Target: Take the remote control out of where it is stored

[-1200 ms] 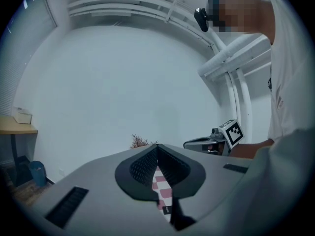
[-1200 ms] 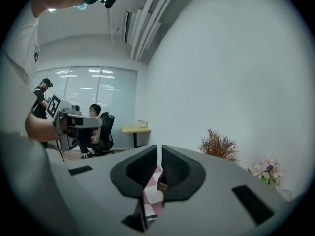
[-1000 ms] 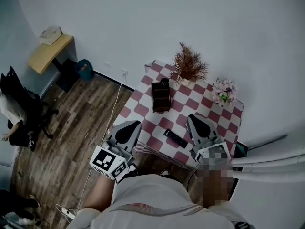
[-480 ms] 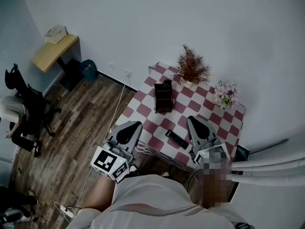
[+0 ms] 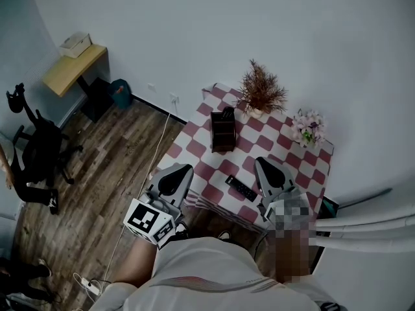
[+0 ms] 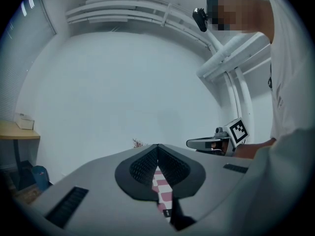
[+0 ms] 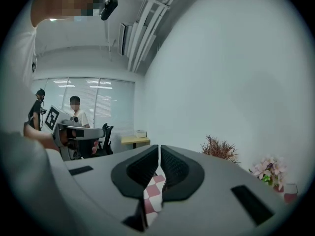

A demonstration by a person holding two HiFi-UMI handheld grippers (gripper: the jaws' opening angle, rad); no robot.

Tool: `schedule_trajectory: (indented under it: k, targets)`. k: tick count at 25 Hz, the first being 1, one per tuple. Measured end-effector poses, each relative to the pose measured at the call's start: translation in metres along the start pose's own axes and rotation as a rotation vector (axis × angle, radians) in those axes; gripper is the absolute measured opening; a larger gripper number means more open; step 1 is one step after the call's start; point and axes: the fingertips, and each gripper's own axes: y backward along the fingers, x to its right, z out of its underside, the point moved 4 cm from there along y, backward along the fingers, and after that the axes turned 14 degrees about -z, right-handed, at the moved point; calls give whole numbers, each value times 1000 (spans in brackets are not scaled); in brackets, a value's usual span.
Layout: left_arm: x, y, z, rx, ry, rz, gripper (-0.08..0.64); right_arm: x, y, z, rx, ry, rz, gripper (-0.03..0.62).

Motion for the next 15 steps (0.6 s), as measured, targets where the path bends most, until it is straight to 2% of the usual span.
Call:
schedule_trajectory:
  k: [7, 15]
  targets:
    - [-13, 7, 6, -17, 14, -19, 8, 19, -24, 9, -32, -42, 65, 28]
    - [-47, 19, 21, -55, 51, -66, 8, 65, -96, 37, -138, -67, 171, 35]
